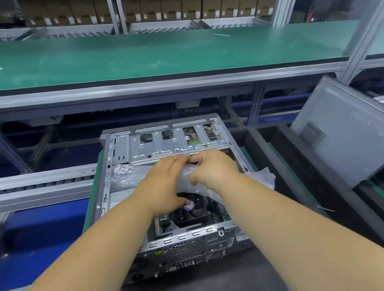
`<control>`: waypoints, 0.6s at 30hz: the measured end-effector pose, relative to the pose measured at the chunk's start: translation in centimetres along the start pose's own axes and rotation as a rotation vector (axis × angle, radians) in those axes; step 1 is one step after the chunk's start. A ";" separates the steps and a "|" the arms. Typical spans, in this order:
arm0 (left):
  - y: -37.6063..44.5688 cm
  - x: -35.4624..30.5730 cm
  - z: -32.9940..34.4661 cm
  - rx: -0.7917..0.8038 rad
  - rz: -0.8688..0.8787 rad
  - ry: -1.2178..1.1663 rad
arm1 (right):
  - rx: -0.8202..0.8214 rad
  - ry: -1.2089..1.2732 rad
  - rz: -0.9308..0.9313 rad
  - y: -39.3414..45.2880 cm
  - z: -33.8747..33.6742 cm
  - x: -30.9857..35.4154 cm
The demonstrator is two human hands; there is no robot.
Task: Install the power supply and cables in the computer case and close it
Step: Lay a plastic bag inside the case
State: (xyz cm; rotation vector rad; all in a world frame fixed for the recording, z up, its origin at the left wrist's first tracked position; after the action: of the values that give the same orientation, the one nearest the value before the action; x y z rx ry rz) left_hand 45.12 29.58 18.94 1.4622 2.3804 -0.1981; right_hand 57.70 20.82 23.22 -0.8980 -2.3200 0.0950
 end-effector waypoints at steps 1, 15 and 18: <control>0.6 -0.1 0.2 0.011 -0.005 0.011 | 0.009 0.003 0.000 -0.1 0.3 -0.2; 1.6 1.0 -0.3 -0.009 0.014 0.113 | 0.440 -0.617 -0.150 -3.3 -8.5 -1.3; 1.5 1.2 0.2 -0.058 -0.040 0.132 | 0.309 -0.494 -0.193 -2.9 -7.7 -1.8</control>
State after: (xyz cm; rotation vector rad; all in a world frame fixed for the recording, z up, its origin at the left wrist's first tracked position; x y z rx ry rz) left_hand 45.98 31.20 18.40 1.4437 2.4982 -0.0431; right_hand 61.55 16.24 29.11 -0.5318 -2.7247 0.6369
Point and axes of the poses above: each hand's wrist, its own y-axis towards the middle knuckle, its own z-axis out of the palm, x = y × z, the point moved 1 cm from there along y, towards the middle knuckle, and after that the axes turned 4 degrees about -y, right-handed, at the moved point
